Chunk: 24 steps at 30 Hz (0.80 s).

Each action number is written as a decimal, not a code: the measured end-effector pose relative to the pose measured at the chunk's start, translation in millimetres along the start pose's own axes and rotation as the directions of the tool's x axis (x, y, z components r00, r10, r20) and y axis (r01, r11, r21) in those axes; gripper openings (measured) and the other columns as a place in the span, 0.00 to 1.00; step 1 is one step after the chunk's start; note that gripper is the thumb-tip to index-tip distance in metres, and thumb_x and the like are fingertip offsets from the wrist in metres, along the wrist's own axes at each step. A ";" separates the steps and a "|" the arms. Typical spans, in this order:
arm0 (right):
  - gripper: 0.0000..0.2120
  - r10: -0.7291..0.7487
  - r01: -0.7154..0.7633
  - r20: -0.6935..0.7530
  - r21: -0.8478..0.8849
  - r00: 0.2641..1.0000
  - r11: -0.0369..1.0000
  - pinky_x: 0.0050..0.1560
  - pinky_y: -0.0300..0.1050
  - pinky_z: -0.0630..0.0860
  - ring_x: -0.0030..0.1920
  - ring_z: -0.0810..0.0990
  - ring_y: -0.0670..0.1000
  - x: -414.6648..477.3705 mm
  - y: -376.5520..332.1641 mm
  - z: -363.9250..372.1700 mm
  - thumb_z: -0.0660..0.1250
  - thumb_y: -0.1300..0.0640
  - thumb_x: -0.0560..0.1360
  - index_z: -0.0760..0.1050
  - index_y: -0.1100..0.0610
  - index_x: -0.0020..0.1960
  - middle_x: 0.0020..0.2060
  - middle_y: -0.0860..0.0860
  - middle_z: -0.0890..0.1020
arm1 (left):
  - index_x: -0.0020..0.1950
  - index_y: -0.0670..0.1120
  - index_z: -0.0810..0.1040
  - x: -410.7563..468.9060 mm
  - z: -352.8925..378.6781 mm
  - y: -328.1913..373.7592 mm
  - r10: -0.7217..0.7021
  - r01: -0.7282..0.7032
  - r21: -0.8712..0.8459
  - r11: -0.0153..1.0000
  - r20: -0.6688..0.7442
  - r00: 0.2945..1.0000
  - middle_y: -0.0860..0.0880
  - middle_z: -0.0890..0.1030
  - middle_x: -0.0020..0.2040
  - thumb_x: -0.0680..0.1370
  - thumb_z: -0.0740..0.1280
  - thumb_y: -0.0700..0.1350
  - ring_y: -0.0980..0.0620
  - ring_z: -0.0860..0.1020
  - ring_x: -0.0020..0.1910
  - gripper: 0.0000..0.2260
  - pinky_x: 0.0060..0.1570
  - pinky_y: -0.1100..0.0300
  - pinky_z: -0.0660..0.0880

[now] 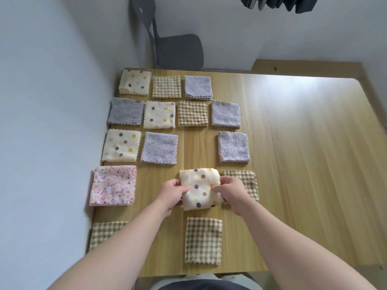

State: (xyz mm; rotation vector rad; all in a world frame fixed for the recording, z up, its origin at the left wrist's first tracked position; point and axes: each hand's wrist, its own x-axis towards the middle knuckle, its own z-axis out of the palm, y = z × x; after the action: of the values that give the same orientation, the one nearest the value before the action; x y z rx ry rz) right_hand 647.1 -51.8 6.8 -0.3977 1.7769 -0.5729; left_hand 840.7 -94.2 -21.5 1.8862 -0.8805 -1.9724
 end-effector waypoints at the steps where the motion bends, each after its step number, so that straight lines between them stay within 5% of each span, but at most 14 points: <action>1: 0.20 -0.038 0.038 -0.013 -0.023 0.999 0.999 0.32 0.42 0.78 0.43 0.85 0.52 2.9 -1.1 -1.0 0.73 0.66 0.73 0.79 0.60 0.64 0.49 0.54 0.86 | 0.53 0.42 0.80 1.1 1.2 0.0 0.009 -0.009 -0.004 1.000 -0.001 1.000 0.43 0.85 0.50 0.79 0.70 0.37 0.48 0.83 0.42 0.04 0.37 0.56 0.79; 5: 0.12 -0.117 0.115 -0.022 -0.086 0.993 0.990 0.45 0.53 0.83 0.45 0.86 0.53 10.3 -5.6 -1.0 0.71 0.67 0.74 0.81 0.57 0.56 0.45 0.53 0.86 | 0.52 0.45 0.80 8.6 4.9 -3.9 0.078 -0.075 0.046 0.996 -0.072 0.994 0.45 0.86 0.50 0.79 0.71 0.37 0.45 0.85 0.50 0.05 0.51 0.46 0.82; 10: 0.12 -0.155 0.142 -0.040 -0.233 0.987 0.962 0.42 0.49 0.82 0.44 0.84 0.50 20.4 -4.7 9.5 0.69 0.64 0.73 0.79 0.55 0.56 0.45 0.52 0.85 | 0.50 0.49 0.79 16.8 6.6 -7.5 0.167 -0.109 0.283 0.953 -0.188 0.968 0.51 0.84 0.49 0.77 0.72 0.44 0.50 0.83 0.50 0.04 0.56 0.48 0.80; 16: 0.19 -0.182 0.148 -0.038 -0.438 0.983 0.887 0.33 0.36 0.72 0.41 0.75 0.43 26.9 2.4 17.3 0.67 0.61 0.75 0.70 0.54 0.65 0.42 0.42 0.73 | 0.61 0.49 0.75 14.2 15.6 -7.3 0.265 -0.048 0.600 0.798 -0.279 0.923 0.51 0.78 0.59 0.78 0.71 0.50 0.48 0.78 0.55 0.14 0.52 0.55 0.75; 24: 0.18 -0.109 0.027 -0.109 -0.573 0.988 0.819 0.47 0.52 0.82 0.49 0.80 0.54 28.9 10.3 27.2 0.68 0.51 0.71 0.71 0.57 0.56 0.50 0.53 0.78 | 0.64 0.47 0.73 6.9 22.7 -7.8 0.093 0.116 0.564 0.818 -0.328 0.940 0.49 0.80 0.60 0.77 0.71 0.54 0.48 0.79 0.51 0.20 0.46 0.58 0.72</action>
State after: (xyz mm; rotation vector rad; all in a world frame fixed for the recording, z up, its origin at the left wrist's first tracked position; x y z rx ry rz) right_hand 665.6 -63.7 -27.9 -0.8570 2.0611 -0.0958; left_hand 819.6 -86.8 -32.4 2.4568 -1.4744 -1.3847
